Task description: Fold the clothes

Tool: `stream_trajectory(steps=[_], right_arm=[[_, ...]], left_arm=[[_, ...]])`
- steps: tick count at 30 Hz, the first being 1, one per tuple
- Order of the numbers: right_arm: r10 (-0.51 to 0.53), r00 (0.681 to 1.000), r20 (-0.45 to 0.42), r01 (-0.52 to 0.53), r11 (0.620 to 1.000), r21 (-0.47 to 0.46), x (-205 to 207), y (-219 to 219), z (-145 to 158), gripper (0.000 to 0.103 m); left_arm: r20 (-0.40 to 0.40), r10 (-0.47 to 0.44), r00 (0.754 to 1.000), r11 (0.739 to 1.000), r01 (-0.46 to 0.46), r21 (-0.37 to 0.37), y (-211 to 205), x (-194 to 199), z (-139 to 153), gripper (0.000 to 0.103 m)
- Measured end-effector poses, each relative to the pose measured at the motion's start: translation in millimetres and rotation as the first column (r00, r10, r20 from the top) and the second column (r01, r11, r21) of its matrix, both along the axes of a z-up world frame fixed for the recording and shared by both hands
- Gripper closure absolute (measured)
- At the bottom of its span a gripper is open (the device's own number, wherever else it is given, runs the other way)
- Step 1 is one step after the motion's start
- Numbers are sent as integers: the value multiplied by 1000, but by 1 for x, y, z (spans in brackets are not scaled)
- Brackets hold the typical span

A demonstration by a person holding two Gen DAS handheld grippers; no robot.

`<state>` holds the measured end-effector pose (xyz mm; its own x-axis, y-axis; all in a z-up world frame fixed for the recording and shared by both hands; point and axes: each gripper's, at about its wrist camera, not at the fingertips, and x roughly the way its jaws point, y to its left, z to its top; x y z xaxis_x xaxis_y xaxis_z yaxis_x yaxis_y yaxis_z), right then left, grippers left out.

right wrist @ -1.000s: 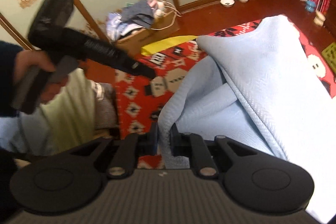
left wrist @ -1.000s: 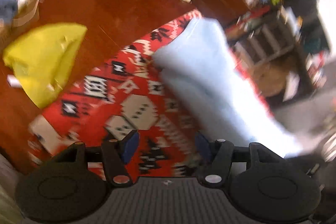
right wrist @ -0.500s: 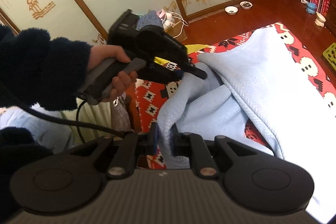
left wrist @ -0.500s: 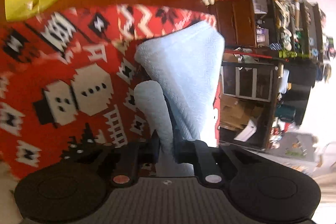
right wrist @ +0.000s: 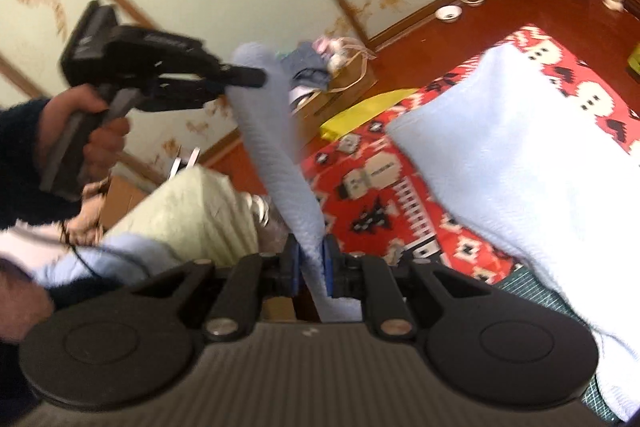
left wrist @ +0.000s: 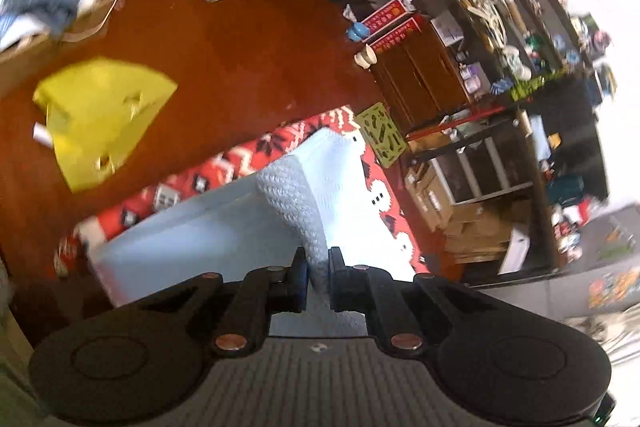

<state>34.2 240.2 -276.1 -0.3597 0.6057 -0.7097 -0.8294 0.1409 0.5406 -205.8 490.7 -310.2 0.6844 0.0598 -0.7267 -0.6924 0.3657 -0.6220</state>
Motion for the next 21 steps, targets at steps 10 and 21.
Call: stream_trajectory(steps=[10, 21], right_arm=[[-487, 863, 132, 502, 857, -121, 105, 14, -99, 61], [-560, 810, 175, 583, 799, -143, 64, -34, -101, 46]], left_arm=[[-51, -22, 998, 999, 19, -50, 54, 111, -118, 57], [-210, -194, 958, 981, 193, -24, 39, 66, -144, 49]])
